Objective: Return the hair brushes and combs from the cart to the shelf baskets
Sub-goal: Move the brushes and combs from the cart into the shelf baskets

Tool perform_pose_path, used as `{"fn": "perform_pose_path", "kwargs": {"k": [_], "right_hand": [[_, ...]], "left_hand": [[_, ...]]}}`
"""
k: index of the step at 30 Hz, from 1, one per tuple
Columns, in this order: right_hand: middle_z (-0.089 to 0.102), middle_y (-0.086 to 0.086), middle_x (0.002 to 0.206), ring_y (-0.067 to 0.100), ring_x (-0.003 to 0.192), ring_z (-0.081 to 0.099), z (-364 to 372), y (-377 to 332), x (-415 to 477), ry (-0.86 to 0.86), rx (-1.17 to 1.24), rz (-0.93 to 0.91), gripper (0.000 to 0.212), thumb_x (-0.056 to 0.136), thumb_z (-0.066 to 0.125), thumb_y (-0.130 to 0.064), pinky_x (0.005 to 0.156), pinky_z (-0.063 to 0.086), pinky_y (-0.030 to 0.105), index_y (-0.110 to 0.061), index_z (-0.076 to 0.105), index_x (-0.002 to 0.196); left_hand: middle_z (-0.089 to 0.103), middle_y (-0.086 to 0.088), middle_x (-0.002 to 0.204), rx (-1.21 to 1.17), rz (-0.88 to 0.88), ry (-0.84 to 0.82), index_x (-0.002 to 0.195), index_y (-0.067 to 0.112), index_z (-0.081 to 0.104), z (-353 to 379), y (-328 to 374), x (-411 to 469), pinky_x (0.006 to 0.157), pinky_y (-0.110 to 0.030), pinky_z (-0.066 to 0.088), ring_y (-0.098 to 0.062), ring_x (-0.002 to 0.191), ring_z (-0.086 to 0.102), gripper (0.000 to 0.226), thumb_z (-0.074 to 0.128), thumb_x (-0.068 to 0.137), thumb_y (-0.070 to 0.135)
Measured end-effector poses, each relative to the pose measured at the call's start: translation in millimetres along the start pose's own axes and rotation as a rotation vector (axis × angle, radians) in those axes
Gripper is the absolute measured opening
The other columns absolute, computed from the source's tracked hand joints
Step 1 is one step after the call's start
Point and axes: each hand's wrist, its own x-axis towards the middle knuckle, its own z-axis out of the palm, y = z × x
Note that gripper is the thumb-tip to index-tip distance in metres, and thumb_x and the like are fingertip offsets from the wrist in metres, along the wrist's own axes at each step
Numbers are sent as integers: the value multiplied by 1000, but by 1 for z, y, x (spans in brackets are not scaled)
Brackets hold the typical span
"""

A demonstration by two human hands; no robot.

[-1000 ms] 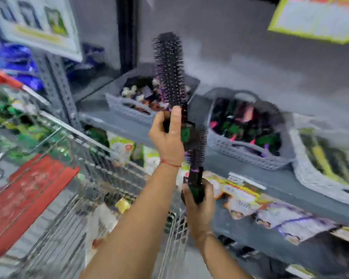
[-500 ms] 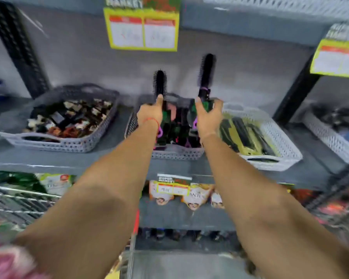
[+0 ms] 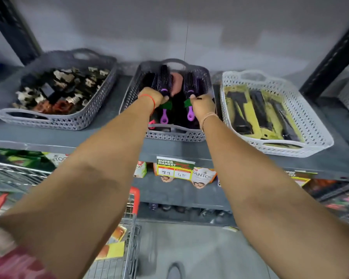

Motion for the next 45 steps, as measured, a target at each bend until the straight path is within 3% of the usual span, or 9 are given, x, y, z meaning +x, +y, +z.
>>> {"fn": "perform_pose_path", "kwargs": {"k": [4,14,23,28,32,35,38,41,45], "right_hand": [[63,20,104,34,104,59,1,1,-6,-34,-152,-45,30,90,53,-28,78,42,31,-2,53,103],[65,19,115,34,106,60,-2,4,-8,9,-239,-98,28,88,59,-24,87,48,34,-4,61,108],[62,23,117,36,108,57,1,7,-8,-22,-281,-73,28,92,53,-20,88,47,38,-1,54,113],[52,24,129,39,118,50,3,10,-6,14,-362,-57,46,88,57,-32,97,45,44,-2,48,122],[50,23,125,39,117,45,15,-8,-27,318,-461,-431,41,86,55,-33,97,37,41,-6,54,117],[64,18,95,31,91,58,55,-44,-73,427,-47,-862,27,84,55,-27,79,37,33,-6,63,99],[60,5,62,23,62,60,121,-65,-136,50,251,-820,22,85,55,-29,60,42,34,-12,59,100],[59,7,53,26,50,61,201,-52,-187,-532,267,-569,4,83,54,-40,50,53,44,-36,52,82],[54,-1,33,3,22,47,281,6,-226,-1180,8,-160,13,93,51,-17,27,37,11,-14,51,80]], "left_hand": [[59,-17,132,112,47,47,125,-2,55,5,-4,1,100,-32,44,-31,123,55,68,58,83,51],[65,-17,124,-167,129,147,120,2,63,22,-21,-5,100,-28,41,-28,118,58,43,65,85,27],[47,-18,136,165,178,151,125,10,60,28,-19,-8,106,-42,41,-34,126,45,45,58,88,35],[38,-18,131,-33,224,243,128,15,58,16,-33,-23,113,-32,33,-33,123,44,48,65,84,33],[47,-6,82,-343,264,522,95,2,71,-16,-79,-51,86,-27,42,-19,84,49,25,62,86,23],[44,2,51,-713,69,622,59,13,57,-51,-138,-69,56,-26,35,-14,53,41,27,60,83,26],[43,9,27,-1050,-161,604,56,14,48,-72,-206,-89,34,-8,25,-2,24,35,36,53,92,15],[39,8,20,-1186,-369,640,46,15,50,-60,-277,-101,33,-1,24,0,17,33,46,51,92,12],[39,1,19,-1331,-697,506,50,14,39,7,-365,-104,33,-4,36,-5,16,38,43,45,92,11]]}}
